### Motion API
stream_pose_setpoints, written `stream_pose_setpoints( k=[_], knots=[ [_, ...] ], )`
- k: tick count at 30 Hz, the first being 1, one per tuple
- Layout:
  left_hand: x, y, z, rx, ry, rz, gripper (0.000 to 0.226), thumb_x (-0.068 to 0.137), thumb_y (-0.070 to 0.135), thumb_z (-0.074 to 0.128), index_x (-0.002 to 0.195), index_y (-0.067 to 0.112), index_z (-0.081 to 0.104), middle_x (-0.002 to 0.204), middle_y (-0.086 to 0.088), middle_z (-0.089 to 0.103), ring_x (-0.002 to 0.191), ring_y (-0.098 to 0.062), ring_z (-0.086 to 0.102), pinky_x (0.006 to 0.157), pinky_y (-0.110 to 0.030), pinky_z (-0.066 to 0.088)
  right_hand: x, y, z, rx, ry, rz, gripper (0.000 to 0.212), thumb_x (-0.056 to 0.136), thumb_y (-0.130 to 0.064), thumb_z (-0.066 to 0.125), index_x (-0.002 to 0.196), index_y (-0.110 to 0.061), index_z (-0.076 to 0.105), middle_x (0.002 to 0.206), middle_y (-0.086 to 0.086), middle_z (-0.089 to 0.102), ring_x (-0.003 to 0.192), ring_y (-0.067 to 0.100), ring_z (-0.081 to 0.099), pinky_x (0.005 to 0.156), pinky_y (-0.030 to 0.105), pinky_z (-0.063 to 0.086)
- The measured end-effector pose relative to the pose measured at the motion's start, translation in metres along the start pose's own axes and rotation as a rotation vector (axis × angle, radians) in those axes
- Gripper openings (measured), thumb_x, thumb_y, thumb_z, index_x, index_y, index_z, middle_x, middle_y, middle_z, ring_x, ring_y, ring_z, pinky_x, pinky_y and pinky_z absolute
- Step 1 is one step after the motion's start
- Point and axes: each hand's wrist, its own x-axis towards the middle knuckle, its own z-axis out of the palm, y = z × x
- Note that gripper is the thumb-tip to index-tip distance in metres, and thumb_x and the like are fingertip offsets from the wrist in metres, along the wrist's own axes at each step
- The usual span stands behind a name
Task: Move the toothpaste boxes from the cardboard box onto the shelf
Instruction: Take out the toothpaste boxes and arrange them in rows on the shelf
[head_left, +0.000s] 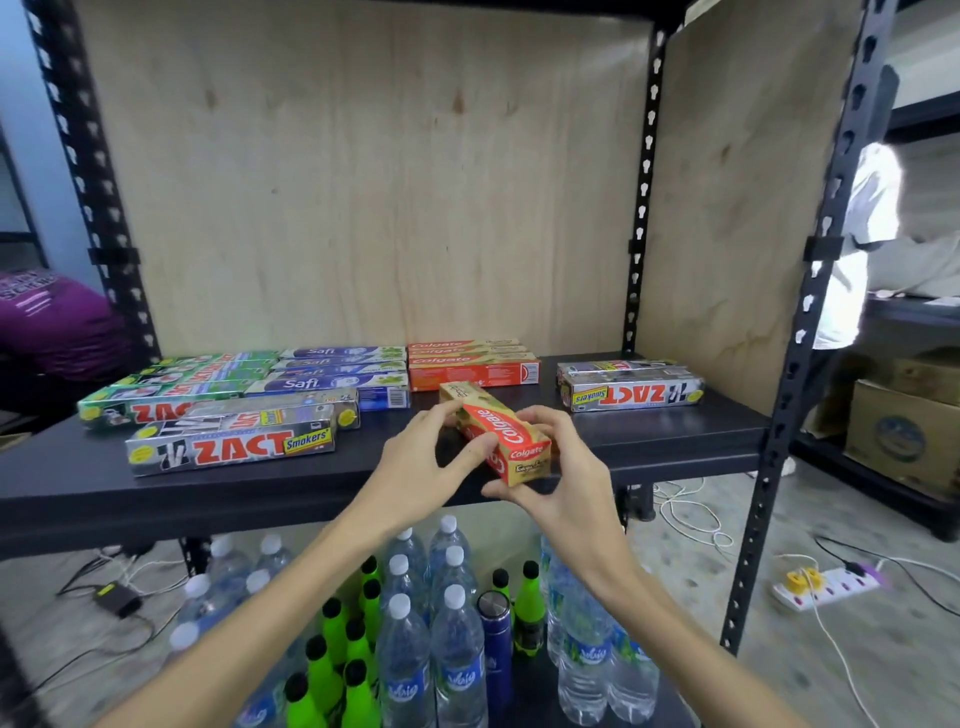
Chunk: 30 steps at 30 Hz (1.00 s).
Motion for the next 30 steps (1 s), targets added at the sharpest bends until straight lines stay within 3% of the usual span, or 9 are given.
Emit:
stream_pose_setpoints(
  k=[5,7,9,13,16,19,23,27,30],
  knots=[
    [-0.014,0.004,-0.013,-0.109,-0.091,-0.035,0.077,0.079,0.078,0.058,0.142,0.033,0.050,0.139,0.020,0.058,0.129,0.008,0.049,0.116,-0.032,0.038,-0.007,-0.009,0.009,0.089,0.020,0.063,0.090,0.061,-0.032,0.097,0.133,-0.034,0.044,0.118,-0.015,0.064,0.103,0.003,0.065,0.089,0.018,0.051],
    [-0.015,0.008,-0.020,-0.139,-0.171,-0.039,0.067,0.079,0.078,0.059,0.137,0.045,0.052,0.136,0.026,0.058,0.128,0.011,0.049,0.115,-0.029,0.037,-0.010,-0.013,0.016,0.116,0.012,0.069,0.095,0.059,-0.031,0.098,0.135,-0.033,0.043,0.120,-0.015,0.063,0.107,0.002,0.063,0.091,0.016,0.050],
    [-0.014,0.016,-0.026,-0.145,-0.282,-0.047,0.054,0.080,0.076,0.060,0.130,0.056,0.052,0.126,0.031,0.063,0.121,0.016,0.052,0.110,-0.024,0.039,-0.014,-0.014,0.024,0.134,-0.006,0.063,0.097,0.056,-0.029,0.100,0.135,-0.037,0.043,0.124,-0.015,0.062,0.113,0.004,0.062,0.096,0.022,0.051],
    [-0.007,0.018,-0.036,-0.073,-0.319,-0.068,0.062,0.072,0.076,0.067,0.126,0.047,0.055,0.108,0.019,0.074,0.101,0.003,0.068,0.101,-0.031,0.050,-0.018,-0.019,0.033,0.173,-0.073,0.070,0.104,0.058,-0.033,0.098,0.142,-0.037,0.037,0.134,-0.013,0.058,0.122,0.001,0.056,0.105,0.025,0.048],
    [0.001,0.012,-0.049,0.053,-0.316,-0.100,0.062,0.076,0.067,0.072,0.131,0.044,0.053,0.108,0.021,0.072,0.097,0.004,0.068,0.096,-0.029,0.052,-0.012,-0.015,0.027,0.136,-0.115,0.055,0.103,0.063,-0.039,0.095,0.146,-0.034,0.034,0.126,-0.014,0.062,0.119,0.001,0.058,0.103,0.018,0.045],
    [0.014,0.013,-0.066,0.224,-0.382,-0.091,0.056,0.087,0.047,0.070,0.138,0.044,0.049,0.122,0.021,0.062,0.105,0.002,0.061,0.097,-0.025,0.049,0.005,-0.002,0.017,0.031,-0.088,0.001,0.085,0.075,-0.044,0.085,0.145,-0.031,0.038,0.121,-0.015,0.064,0.119,0.003,0.057,0.103,0.023,0.044],
    [0.037,0.012,-0.083,0.333,-0.476,-0.043,0.055,0.088,0.034,0.071,0.139,0.041,0.051,0.125,0.018,0.060,0.112,-0.004,0.061,0.100,-0.025,0.047,0.048,0.027,-0.009,-0.259,-0.034,-0.091,0.071,0.086,-0.055,0.067,0.146,-0.026,0.043,0.139,-0.011,0.052,0.134,0.005,0.040,0.113,0.028,0.035],
    [0.061,0.004,-0.086,0.393,-0.454,0.008,0.056,0.089,0.025,0.072,0.142,0.032,0.053,0.128,0.017,0.056,0.109,0.002,0.056,0.102,-0.016,0.041,0.093,0.050,-0.032,-0.608,-0.181,-0.088,0.074,0.089,-0.066,0.055,0.151,-0.031,0.037,0.151,-0.005,0.046,0.142,0.018,0.031,0.120,0.049,0.025],
    [0.080,-0.010,-0.079,0.390,-0.398,0.003,0.054,0.086,0.027,0.078,0.135,0.029,0.058,0.127,0.016,0.061,0.108,0.002,0.060,0.097,-0.011,0.044,0.122,0.058,-0.041,-0.735,-0.333,-0.022,0.078,0.086,-0.074,0.050,0.152,-0.034,0.038,0.153,-0.002,0.046,0.145,0.021,0.032,0.123,0.048,0.014]
  ],
)
